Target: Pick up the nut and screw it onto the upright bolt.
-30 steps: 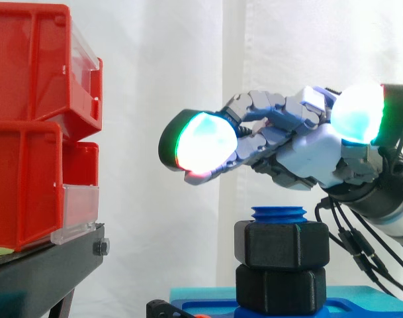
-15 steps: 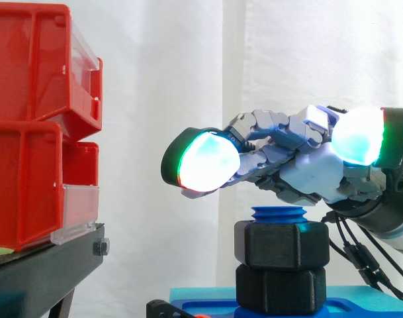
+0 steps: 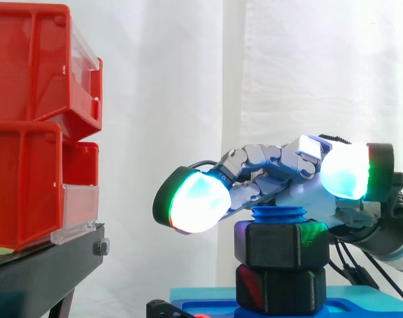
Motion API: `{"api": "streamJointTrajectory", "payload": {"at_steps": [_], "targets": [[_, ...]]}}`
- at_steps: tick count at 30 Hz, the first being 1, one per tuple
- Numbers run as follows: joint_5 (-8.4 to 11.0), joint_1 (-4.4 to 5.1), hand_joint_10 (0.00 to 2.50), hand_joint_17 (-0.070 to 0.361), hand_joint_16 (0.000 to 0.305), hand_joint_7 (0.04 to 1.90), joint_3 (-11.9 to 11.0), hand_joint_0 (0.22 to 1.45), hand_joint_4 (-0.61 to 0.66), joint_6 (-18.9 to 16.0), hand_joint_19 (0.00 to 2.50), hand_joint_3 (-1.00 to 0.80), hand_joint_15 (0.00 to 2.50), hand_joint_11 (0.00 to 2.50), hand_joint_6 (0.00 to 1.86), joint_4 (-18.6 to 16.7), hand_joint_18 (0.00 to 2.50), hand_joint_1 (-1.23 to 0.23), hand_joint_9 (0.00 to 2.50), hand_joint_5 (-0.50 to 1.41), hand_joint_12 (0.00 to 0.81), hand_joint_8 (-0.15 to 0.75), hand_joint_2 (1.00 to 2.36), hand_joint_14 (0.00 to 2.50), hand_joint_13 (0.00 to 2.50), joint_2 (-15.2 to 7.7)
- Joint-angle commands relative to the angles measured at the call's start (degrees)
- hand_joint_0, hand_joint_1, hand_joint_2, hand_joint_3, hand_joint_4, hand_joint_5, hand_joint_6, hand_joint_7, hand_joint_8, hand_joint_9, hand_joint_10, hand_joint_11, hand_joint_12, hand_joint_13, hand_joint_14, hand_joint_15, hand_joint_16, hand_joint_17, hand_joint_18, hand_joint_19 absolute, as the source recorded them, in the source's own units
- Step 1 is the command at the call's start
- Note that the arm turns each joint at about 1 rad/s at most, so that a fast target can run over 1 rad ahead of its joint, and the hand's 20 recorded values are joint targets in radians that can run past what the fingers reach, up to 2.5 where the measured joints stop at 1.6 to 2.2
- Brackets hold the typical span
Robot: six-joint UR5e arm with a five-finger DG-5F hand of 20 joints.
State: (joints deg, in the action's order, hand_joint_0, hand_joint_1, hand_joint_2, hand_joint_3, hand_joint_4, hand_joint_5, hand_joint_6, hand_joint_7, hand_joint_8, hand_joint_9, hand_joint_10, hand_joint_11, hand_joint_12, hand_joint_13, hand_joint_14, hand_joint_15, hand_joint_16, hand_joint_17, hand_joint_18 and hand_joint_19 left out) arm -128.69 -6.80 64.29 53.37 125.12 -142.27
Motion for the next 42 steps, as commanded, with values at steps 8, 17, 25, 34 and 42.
{"api": "streamJointTrajectory", "payload": {"at_steps": [8, 17, 25, 34, 42], "targets": [[0.02, 0.21, 0.0, 0.08, 0.036, 0.86, 1.3, 0.47, 0.2, 0.8, 0.0, -0.5, 0.0, 0.0, 0.5, 0.2, 0.03, -0.11, 0.6, -0.13, 0.329, 0.252, 1.0, 0.0, 0.38, 0.0], [0.02, -0.14, 0.0, 0.079, 0.035, 1.2, 1.3, 0.47, 0.19, 0.6, 0.0, -0.5, 0.0, 0.0, 0.5, 0.0, 0.09, -0.11, 0.65, -0.08, 0.331, 0.274, 1.0, 0.0, 0.43, 0.1], [-0.33, -0.67, 0.0, 0.075, 0.034, 1.43, 1.3, 0.48, 0.18, 0.2, 0.0, -0.5, 0.0, 0.0, 0.5, -0.6, 0.17, -0.12, 0.72, -0.05, 0.328, 0.289, 1.0, 0.0, 0.5, 0.1], [-2.0, -1.72, 0.0, 0.073, 0.032, 1.6, 1.2, 0.49, 0.18, -0.8, 0.0, -0.5, 0.0, 0.0, 0.5, -2.6, 0.29, -0.12, 0.84, 0.01, 0.32, 0.298, 1.0, 0.0, 0.6, 0.1], [-2.26, -2.16, 0.0, 0.068, 0.03, 1.45, 1.2, 0.49, 0.14, -0.9, 0.0, -0.5, 0.0, 0.0, 0.58, -2.9, 0.45, -0.13, 1.06, 0.03, 0.297, 0.292, 1.0, 0.0, 0.73, 0.1]]}}
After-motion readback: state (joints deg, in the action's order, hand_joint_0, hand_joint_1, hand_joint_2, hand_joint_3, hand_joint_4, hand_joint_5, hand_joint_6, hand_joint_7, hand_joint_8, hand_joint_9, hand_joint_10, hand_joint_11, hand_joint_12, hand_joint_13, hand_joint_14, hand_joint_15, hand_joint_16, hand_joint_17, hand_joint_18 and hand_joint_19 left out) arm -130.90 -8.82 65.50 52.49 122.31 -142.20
